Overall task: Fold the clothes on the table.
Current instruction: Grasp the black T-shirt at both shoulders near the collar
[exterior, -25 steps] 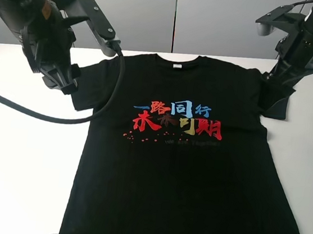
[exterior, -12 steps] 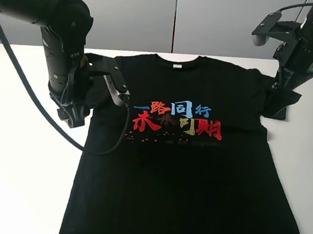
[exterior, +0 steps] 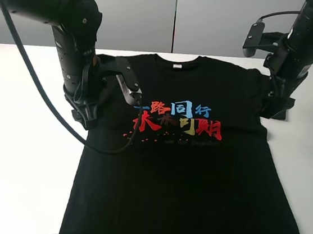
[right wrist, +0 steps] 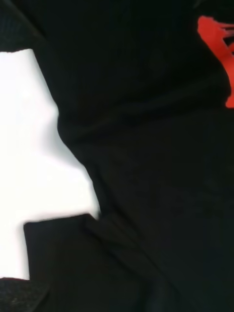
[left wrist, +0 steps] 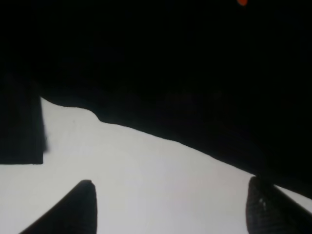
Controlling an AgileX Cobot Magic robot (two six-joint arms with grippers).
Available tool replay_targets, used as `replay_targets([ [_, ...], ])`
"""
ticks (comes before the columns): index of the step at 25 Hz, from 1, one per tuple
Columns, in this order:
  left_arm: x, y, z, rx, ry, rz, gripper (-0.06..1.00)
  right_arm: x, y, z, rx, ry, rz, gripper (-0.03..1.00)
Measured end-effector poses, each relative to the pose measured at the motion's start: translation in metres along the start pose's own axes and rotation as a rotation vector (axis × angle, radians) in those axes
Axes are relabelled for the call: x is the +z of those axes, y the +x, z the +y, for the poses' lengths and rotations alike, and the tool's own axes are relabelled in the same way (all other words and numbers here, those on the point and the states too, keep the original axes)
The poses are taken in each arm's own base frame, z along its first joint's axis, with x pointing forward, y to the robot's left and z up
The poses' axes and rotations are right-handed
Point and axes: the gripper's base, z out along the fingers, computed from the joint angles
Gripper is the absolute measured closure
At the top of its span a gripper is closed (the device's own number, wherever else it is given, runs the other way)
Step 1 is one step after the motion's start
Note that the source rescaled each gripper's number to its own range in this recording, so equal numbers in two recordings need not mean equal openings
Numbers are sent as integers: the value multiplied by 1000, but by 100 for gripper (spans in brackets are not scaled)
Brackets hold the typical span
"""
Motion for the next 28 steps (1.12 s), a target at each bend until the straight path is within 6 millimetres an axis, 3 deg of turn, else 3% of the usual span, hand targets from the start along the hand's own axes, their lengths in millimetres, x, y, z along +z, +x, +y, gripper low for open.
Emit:
replay_targets([
  [15,37,-10,2,80,-13,28,13,1,-8,-7,-33,70,-88,-3],
  [28,51,-14,7,150,-57,23,13,1,-11,-7,-15,77,-121,-3],
])
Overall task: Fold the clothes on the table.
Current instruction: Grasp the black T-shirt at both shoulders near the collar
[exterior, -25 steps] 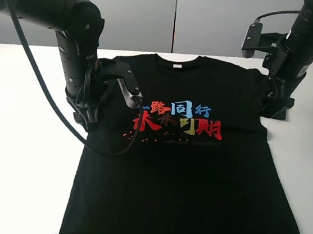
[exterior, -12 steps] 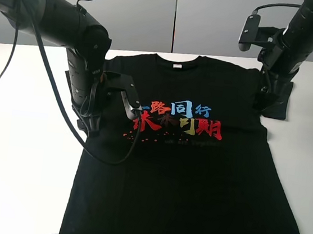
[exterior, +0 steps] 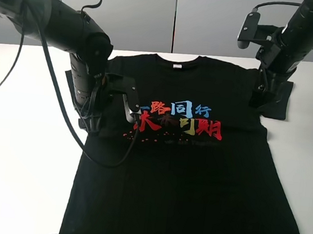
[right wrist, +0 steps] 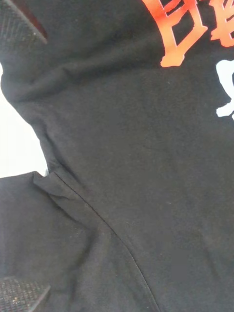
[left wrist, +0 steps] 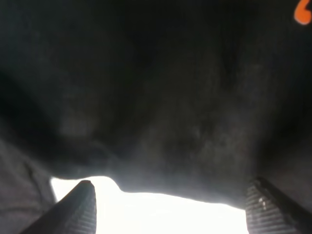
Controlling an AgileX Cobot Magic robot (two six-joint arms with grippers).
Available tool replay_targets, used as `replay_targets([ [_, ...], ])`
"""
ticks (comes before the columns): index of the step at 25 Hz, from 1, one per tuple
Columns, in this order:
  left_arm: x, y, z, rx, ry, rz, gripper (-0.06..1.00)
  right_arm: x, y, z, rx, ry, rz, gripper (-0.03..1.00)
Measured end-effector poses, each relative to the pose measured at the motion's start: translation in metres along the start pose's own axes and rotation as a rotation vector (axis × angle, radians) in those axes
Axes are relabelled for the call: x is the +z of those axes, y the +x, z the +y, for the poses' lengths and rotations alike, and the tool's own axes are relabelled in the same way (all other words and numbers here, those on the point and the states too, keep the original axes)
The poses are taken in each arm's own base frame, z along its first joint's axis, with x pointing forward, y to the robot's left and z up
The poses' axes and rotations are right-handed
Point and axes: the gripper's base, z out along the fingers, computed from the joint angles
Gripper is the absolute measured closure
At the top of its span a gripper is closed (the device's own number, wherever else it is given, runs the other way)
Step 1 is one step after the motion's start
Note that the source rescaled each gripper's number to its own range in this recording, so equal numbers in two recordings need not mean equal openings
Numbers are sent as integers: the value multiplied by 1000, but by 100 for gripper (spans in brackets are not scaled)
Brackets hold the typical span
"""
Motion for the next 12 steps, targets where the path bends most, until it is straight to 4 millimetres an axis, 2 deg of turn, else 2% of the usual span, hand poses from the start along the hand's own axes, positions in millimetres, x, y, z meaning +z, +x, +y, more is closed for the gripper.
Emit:
replay_targets([
  [2,8,0,0,0,11,15,13,0,0,0,0,0,0,-3],
  [12,10,0,4,11,2,12,13,0,-4,0,31,0,-41,-3],
])
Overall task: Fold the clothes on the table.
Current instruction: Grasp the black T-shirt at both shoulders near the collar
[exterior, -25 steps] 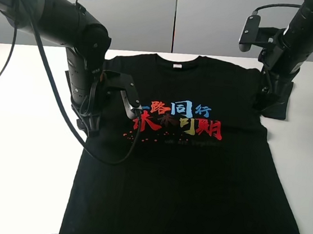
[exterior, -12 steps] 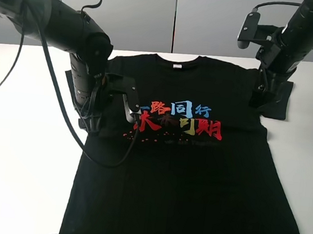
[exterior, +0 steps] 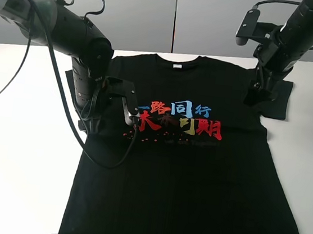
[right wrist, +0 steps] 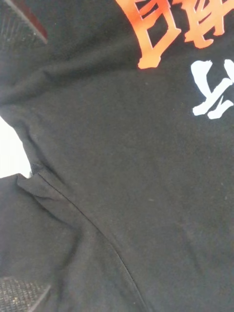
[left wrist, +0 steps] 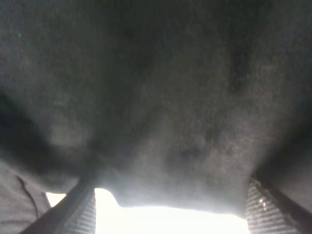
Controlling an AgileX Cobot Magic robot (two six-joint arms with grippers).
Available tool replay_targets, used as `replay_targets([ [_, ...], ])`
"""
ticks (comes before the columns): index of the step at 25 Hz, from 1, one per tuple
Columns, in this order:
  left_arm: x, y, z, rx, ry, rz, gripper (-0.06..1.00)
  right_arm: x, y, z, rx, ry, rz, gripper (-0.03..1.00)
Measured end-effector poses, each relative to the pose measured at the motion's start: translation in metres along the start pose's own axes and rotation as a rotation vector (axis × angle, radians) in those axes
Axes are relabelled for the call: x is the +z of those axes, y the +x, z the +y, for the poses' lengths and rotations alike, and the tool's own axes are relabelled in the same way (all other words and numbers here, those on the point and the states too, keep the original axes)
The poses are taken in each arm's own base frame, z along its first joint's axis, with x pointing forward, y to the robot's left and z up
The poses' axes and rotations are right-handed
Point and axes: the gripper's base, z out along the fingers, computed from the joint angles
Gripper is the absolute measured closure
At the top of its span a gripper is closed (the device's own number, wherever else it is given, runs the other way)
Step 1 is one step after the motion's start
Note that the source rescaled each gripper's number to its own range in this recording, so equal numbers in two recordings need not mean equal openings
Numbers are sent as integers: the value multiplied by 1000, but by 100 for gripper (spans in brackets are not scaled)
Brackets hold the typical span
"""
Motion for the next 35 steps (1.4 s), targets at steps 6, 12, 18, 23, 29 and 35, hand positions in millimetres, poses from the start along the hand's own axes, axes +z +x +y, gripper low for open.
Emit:
replay_targets([
  [6,0,0,1,5,-5,-6,13,0,0,0,1,-1,-1,-3],
  [12,0,0,1,2,-4,-7,13,1,0,2,0,-19,5,-3],
  [18,0,0,1,-3,-4,-7,13,28,9,7,-54,-124,116,-3],
  [23,0,0,1,-3,-4,-7,13,42,12,9,-144,-172,147,-3],
  [29,0,0,1,-6,-1,-9,13,68,19,10,-223,-216,214,-3],
  [35,0,0,1,-8,0,-10,13,87,22,10,-254,-219,237,-3],
])
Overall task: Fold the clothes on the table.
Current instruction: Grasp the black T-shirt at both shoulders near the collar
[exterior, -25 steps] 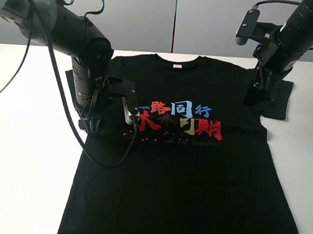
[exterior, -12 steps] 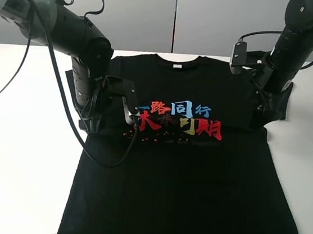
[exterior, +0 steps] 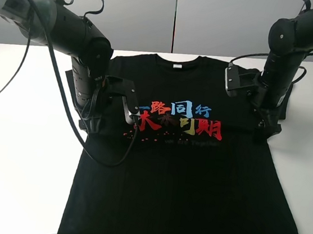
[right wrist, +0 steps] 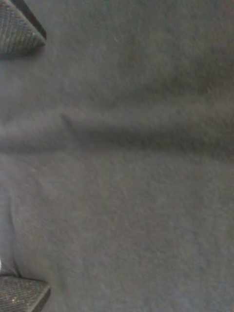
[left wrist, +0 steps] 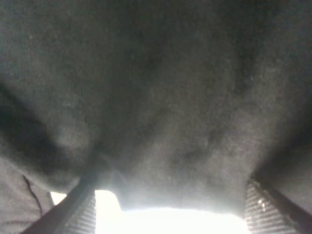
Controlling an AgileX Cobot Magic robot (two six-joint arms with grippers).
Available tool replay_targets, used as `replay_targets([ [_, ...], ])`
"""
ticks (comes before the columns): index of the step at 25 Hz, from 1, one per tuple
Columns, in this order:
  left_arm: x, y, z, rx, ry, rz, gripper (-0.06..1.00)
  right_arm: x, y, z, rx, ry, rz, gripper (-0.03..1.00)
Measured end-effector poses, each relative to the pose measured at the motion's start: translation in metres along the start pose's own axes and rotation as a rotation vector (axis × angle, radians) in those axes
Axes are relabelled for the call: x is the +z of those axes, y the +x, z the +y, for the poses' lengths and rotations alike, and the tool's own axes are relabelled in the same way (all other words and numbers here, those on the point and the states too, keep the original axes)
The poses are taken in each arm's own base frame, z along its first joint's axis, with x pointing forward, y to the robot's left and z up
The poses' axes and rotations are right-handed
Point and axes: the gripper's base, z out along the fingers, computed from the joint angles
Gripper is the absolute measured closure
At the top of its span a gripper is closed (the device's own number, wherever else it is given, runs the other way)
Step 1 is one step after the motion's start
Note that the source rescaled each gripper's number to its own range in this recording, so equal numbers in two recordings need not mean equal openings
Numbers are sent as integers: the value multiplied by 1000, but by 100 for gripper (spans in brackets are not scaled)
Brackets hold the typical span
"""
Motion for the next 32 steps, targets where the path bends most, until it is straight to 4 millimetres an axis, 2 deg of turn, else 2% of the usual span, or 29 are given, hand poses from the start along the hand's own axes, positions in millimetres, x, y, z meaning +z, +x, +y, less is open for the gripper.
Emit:
replay_targets([
  [1,0,0,0,0,-1,-2,13,1,0,-1,-3,8,-3,-2],
  [5,0,0,0,0,-1,-2,13,2,-1,-3,-15,31,-7,22],
  [7,0,0,0,0,-1,-2,13,4,-1,-4,-19,32,-4,28],
  [11,0,0,0,0,-2,-4,13,7,-1,-3,-20,24,-1,22],
  [15,0,0,0,0,-3,-5,13,9,-1,-3,-12,22,0,22],
  [21,0,-1,0,-2,-3,-7,13,9,-2,-4,10,37,-8,29],
  [32,0,-1,0,-2,-4,-9,14,9,-3,-4,45,28,-25,31],
])
